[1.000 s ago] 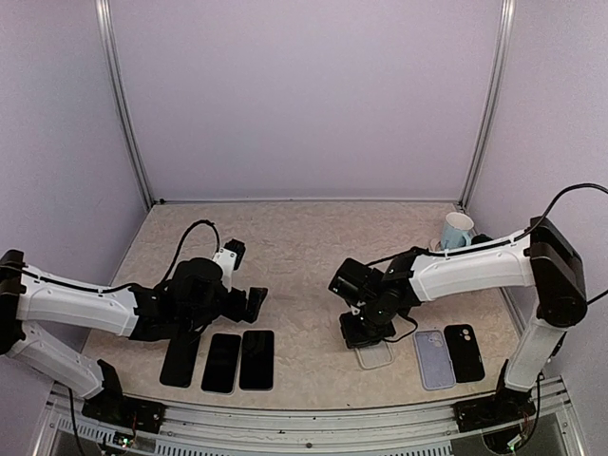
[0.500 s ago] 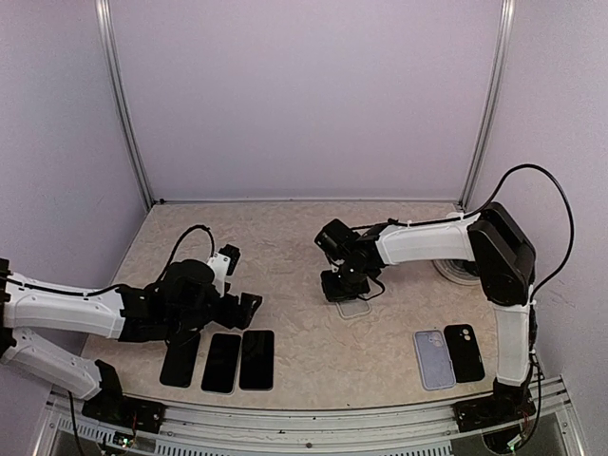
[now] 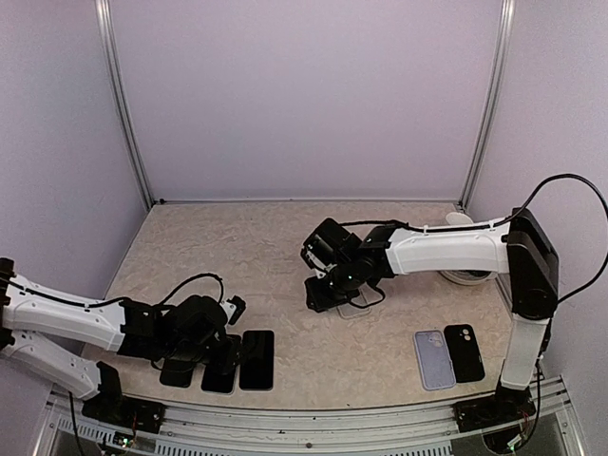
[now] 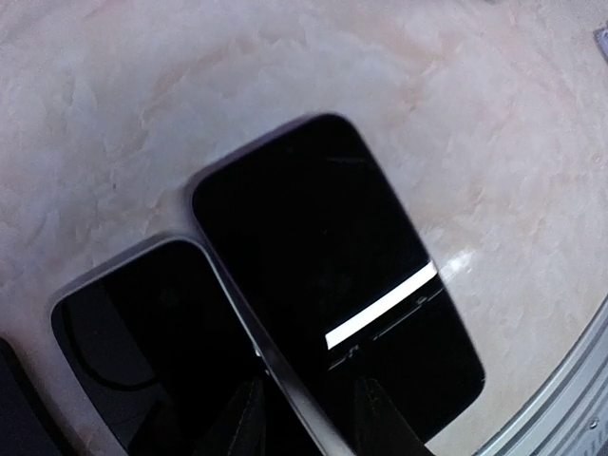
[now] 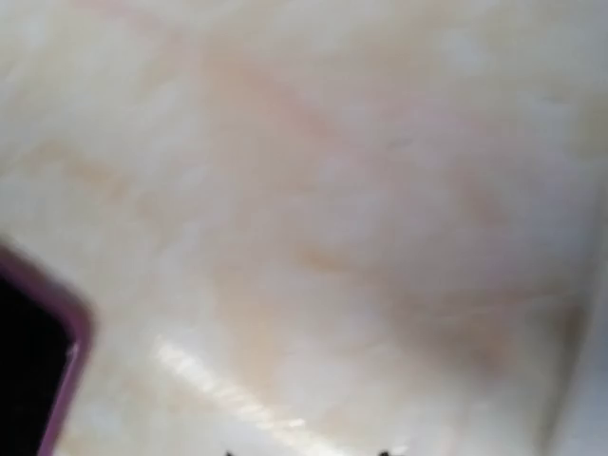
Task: Put the phone into the phone case
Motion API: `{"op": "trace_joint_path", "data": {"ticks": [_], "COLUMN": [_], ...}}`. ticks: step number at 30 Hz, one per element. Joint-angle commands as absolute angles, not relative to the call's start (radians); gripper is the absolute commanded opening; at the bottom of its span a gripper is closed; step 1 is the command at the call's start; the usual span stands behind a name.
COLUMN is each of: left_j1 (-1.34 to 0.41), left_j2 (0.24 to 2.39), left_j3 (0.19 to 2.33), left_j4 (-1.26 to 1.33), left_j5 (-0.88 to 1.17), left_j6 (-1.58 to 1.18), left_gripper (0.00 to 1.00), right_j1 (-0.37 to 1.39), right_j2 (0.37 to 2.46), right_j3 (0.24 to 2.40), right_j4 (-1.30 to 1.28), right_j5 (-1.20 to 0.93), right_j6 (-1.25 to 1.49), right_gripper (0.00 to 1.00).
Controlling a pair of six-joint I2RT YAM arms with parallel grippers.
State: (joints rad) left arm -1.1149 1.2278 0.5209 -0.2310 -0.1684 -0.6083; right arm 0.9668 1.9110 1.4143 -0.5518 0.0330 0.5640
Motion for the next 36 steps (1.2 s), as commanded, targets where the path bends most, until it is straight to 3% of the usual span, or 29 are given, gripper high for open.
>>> {"op": "trace_joint_path", "data": {"ticks": [1, 6, 16, 22, 25, 28, 31, 36], "left_j1": [-1.154, -1.160, -1.227, -1.260, -1.268, -1.269, -1.261, -1.250], "left_j2": [1.299, 1.326, 1.492, 1.531, 1.469, 1.334, 1.257, 1.351], "left_j3": [0.552, 0.566, 0.716, 0.782, 0.762, 0.691, 0.656, 0.720], "left_j4": [-0.365, -0.423, -0.599, -0.687, -0.638, -0.432, -0.285, -0.399], "left_j5": [-0.150, -0.180, -0.296, -0.309, -0.288, -0.212, -0.192, -0.172], "left_j6": [-0.638, -0.638, -0.620, -0.671, -0.734, -0.786, -0.794, -0.769], "left_gripper": [0.33, 0.33, 0.19, 0.19, 0.21, 0.25, 0.40, 0.48], "right_j1": [1.003, 1.008, 1.008, 1.008, 1.008, 1.008, 1.008, 1.008], "right_j2": [1.899, 1.888, 1.856, 1.843, 1.838, 1.840, 1.846, 1.829], "right_j3": [1.367, 1.309, 1.260, 1.245, 1.238, 1.233, 1.232, 1.209], "right_j4": [-0.524, -0.473, -0.462, -0.464, -0.452, -0.448, -0.454, -0.456], "right_j5": [0.002, -0.037, -0.008, 0.016, 0.010, 0.019, 0.018, 0.034], "right_j6": [0.531, 0.534, 0.532, 0.529, 0.526, 0.520, 0.513, 0.515], "right_gripper": [0.32, 0.32, 0.32, 0.32, 0.33, 0.33, 0.33, 0.33]}}
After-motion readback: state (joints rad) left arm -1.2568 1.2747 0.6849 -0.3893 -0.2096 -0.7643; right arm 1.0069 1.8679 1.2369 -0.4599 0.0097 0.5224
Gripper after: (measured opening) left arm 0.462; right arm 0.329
